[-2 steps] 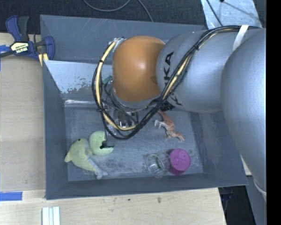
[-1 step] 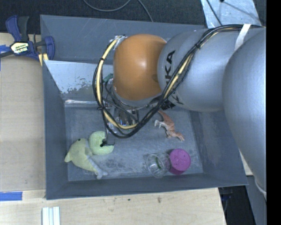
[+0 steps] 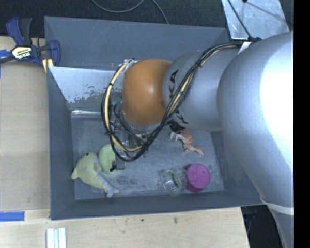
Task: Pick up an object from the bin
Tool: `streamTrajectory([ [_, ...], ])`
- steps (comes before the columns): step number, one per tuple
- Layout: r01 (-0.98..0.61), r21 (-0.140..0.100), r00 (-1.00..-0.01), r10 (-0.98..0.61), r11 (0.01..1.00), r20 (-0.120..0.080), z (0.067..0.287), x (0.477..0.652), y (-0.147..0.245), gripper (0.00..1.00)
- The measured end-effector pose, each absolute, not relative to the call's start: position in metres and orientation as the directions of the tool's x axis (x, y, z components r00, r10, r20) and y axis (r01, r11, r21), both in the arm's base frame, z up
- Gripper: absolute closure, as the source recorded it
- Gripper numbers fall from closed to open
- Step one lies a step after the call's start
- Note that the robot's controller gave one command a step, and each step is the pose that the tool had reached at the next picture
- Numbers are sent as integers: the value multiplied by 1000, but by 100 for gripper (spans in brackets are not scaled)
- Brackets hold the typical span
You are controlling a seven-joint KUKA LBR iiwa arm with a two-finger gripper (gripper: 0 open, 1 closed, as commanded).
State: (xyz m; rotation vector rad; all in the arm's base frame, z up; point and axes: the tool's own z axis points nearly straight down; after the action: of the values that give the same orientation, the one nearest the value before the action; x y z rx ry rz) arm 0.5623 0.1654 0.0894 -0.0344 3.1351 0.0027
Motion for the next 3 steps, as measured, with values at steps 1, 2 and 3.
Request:
streamTrajectory([
  [1, 26, 1, -1000, 26, 1000, -2, 89, 560, 164, 0],
  [2, -34, 1, -999, -34, 999, -4, 102, 553, 165, 0],
  [3, -43, 0, -999, -43, 999, 3, 70, 556, 159, 0],
])
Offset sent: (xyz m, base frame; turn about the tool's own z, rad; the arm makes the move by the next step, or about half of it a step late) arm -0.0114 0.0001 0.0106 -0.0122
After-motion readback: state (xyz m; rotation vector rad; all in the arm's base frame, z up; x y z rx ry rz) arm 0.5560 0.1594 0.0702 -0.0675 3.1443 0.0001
